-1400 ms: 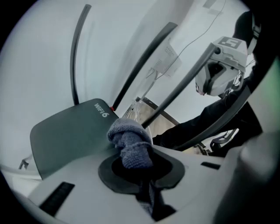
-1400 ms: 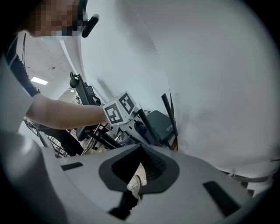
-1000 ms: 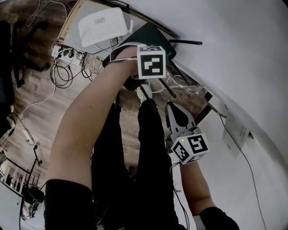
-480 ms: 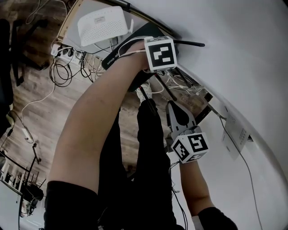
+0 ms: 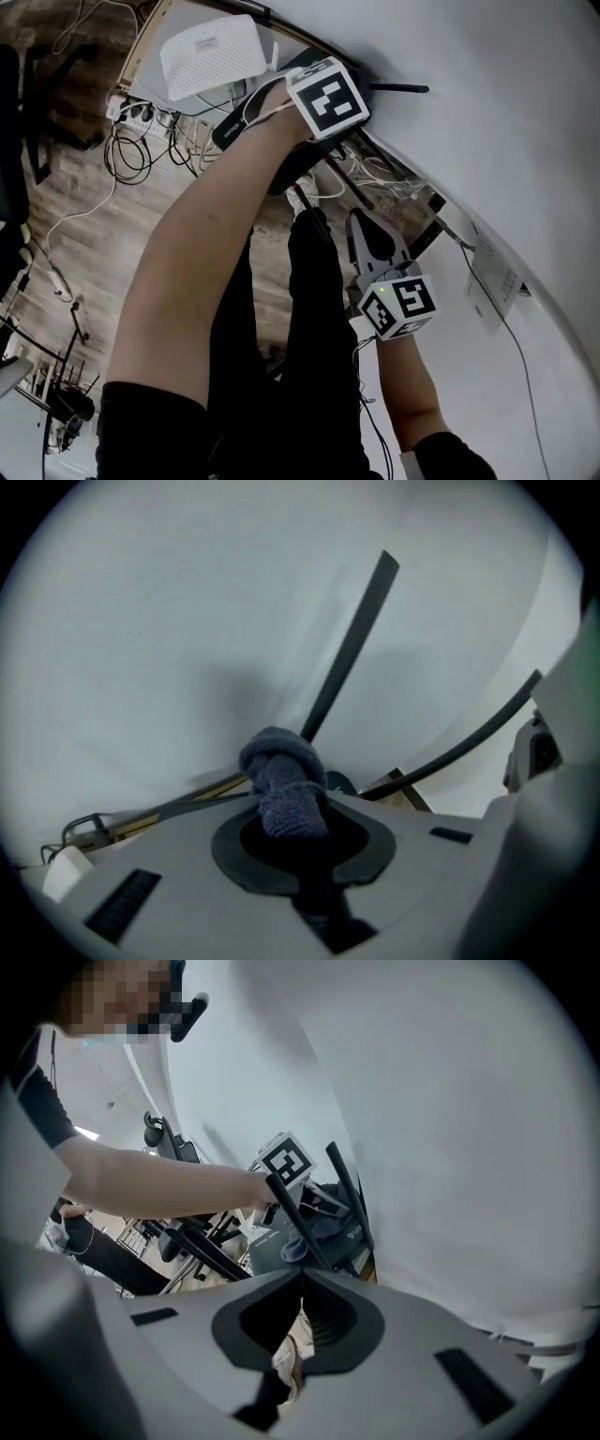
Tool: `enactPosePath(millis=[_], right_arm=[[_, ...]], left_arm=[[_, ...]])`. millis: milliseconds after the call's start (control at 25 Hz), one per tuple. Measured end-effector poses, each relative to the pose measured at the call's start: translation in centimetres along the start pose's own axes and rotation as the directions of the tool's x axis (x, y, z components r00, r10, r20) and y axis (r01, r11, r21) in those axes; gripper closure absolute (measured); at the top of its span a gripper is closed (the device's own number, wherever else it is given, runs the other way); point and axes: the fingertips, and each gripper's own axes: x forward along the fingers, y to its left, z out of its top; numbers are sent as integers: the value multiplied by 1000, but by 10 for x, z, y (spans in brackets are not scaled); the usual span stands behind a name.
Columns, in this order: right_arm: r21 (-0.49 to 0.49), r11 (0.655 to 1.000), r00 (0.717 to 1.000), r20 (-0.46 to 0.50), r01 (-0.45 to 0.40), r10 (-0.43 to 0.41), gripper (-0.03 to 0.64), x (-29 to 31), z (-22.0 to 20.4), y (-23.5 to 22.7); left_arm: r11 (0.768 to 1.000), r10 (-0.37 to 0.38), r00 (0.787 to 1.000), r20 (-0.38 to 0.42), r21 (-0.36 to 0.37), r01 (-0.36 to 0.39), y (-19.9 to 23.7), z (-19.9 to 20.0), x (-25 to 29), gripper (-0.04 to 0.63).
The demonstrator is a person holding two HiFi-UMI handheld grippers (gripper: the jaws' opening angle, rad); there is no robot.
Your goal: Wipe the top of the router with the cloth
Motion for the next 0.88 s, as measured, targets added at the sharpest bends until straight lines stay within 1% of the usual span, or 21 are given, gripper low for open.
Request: enactPosePath(millis=[80,160,200,320,400,480,520,600,760,880], right_arm=[[1,1000,1000,-1,-6,6,615,3,-2,2],[2,1000,1000,-9,-9,9,615,4,-6,2],[2,1000,1000,-13,-11,11,615,4,-7,3],[-3,1000,1000,-18,-16,16,615,3,-8,3],[-6,1000,1000,-15,-15,15,615,2,-7,2],[-9,1000,1000,-9,-12,12,615,2,-5,0],[-11,1000,1000,-6,-10,10,615,2,-4,-1],[-13,1000,1000,-2,-7,7,615,2,-4,-2],[-10,1000,1000,-2,-6,6,615,-1,-7,-2],[-12,1000,1000,-4,-13,13,615,-2,-10,1]], left_arm=[[998,50,999,-2,-25,-50,17,-2,-7,552],[995,94,995,-24,-44,-95,30,-5,-13,552],[990,131,991,-39,-45,-133,36,-7,-16,551],[963,257,964,-63,-71,-261,55,-11,-27,551],[942,319,946,-61,-92,-324,59,-12,-30,551],[925,369,927,-61,-74,-373,61,-12,-32,551],[920,384,921,-63,-64,-387,61,-12,-32,551],[917,388,919,-68,-70,-393,61,-14,-33,551],[915,378,924,-60,-131,-382,58,-27,-40,551],[910,383,923,-47,-155,-386,52,-39,-47,551]])
